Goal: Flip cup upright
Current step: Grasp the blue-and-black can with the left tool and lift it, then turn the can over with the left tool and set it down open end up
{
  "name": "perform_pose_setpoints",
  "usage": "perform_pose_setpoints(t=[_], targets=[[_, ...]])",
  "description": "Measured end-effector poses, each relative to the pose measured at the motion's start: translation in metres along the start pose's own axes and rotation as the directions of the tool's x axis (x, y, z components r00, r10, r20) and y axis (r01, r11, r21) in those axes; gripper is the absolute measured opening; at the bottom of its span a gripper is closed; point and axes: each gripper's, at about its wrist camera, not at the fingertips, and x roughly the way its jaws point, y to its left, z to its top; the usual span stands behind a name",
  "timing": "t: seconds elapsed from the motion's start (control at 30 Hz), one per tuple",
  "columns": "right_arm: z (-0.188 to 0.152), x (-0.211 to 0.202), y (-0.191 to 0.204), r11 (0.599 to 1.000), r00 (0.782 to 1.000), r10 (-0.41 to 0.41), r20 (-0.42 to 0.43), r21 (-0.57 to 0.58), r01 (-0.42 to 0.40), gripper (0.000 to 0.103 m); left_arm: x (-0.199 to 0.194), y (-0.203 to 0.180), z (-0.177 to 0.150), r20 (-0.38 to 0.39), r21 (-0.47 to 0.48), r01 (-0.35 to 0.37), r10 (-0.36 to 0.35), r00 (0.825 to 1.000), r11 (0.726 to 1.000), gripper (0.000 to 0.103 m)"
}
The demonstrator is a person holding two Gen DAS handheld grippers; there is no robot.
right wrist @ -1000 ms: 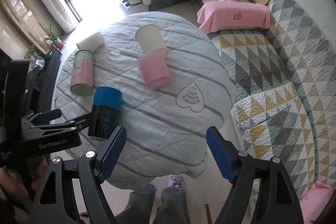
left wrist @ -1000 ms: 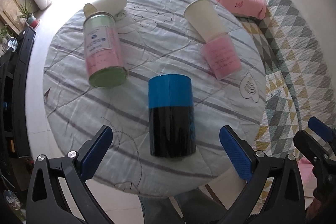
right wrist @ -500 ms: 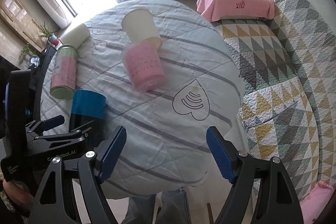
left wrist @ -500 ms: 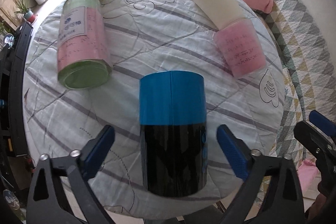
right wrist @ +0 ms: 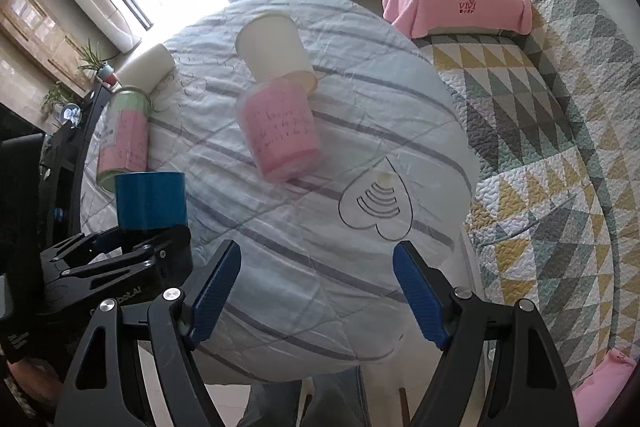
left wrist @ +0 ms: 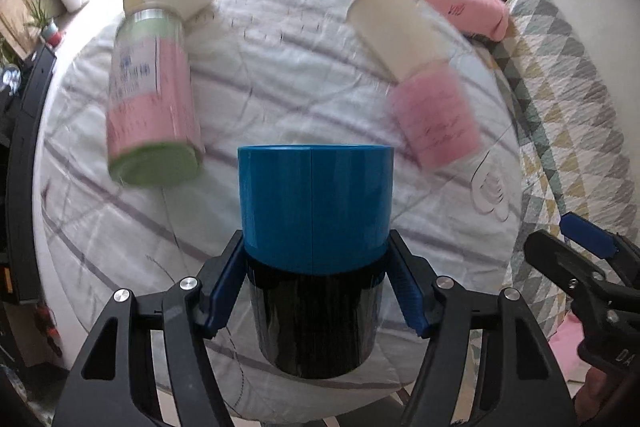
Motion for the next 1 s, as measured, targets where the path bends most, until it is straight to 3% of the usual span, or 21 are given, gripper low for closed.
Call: perform_pose_setpoints(t=[0.17,0.23,0.33,0.43,0.5,0.6,1.0], targets=[[0.009,-0.006,0.002,1.000,0.999,0.006,0.054,0.000,-0.006,0.080,-0.013,0.001,0.019,0.138,0.035,0.018,-0.023,0.990,0.999,0.068],[0.012,-0.006,0.003,1.000,0.996,-0.001,0.088,-0.001,0.001,0.080,-0.013,0.002,0.025,0.232,0.061,0.037,-0.051,0.971,0.997,0.068],[0.013,-0.004,0.003,1.000,0.989,-0.007,0.146,0.007,0.006,0.080,0.001,0.000,0.024,0.309,0.093,0.024,-0.052,0.950,0.995,0.068],[0.008,0.002,0.005,1.000,0.984,-0.017,0.177,0.000,0.018,0.080,0.020,0.002,0.013,0.286,0.095,0.043,-0.069,0.956,0.995,0.068],[0.003,0.008,0.005,1.000,0.986,-0.014,0.166,0.005,0.014,0.080,0.018,0.002,0.001,0.333,0.097,0.046,-0.076,0.940,0.994,0.068],[-0.006,0.015,0.006,1.000,0.989,-0.009,0.145,0.012,0.008,0.080,0.013,0.001,-0.007,0.341,0.091,0.038,-0.067,0.938,0.995,0.068],[-0.025,0.001,0.018,1.000,0.991,-0.003,0.135,0.002,0.003,0.080,0.005,0.004,-0.046,0.247,0.057,0.050,-0.063,0.967,0.997,0.071]])
